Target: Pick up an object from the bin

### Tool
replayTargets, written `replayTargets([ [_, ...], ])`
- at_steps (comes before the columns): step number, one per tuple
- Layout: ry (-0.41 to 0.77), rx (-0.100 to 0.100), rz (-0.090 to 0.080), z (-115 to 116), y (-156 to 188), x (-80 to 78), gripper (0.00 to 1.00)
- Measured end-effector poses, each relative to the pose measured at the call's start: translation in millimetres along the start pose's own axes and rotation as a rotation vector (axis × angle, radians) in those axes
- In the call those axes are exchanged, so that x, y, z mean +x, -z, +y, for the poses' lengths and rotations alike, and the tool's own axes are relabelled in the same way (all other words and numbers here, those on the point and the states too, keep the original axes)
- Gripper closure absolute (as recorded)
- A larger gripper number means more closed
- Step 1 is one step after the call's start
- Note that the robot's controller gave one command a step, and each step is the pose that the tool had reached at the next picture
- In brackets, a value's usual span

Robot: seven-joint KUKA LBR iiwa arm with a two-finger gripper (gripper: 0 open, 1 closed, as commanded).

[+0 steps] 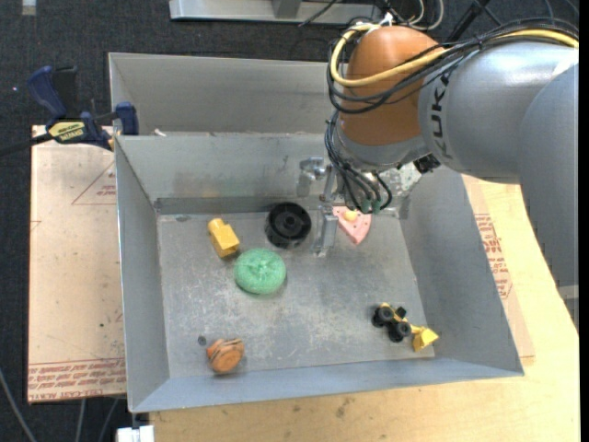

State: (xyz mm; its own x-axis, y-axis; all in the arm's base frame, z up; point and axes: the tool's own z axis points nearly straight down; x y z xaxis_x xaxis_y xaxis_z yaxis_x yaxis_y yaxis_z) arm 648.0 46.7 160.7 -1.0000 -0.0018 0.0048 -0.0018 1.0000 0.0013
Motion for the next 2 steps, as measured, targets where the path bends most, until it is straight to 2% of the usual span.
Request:
replayTargets([
  [1,-0.001,0.000,-0.007,-0.1,5.2,-1.0,0.00],
  [2,-0.061,-0.001,-0.014,5.2,-41.6,-6.2,0.00],
])
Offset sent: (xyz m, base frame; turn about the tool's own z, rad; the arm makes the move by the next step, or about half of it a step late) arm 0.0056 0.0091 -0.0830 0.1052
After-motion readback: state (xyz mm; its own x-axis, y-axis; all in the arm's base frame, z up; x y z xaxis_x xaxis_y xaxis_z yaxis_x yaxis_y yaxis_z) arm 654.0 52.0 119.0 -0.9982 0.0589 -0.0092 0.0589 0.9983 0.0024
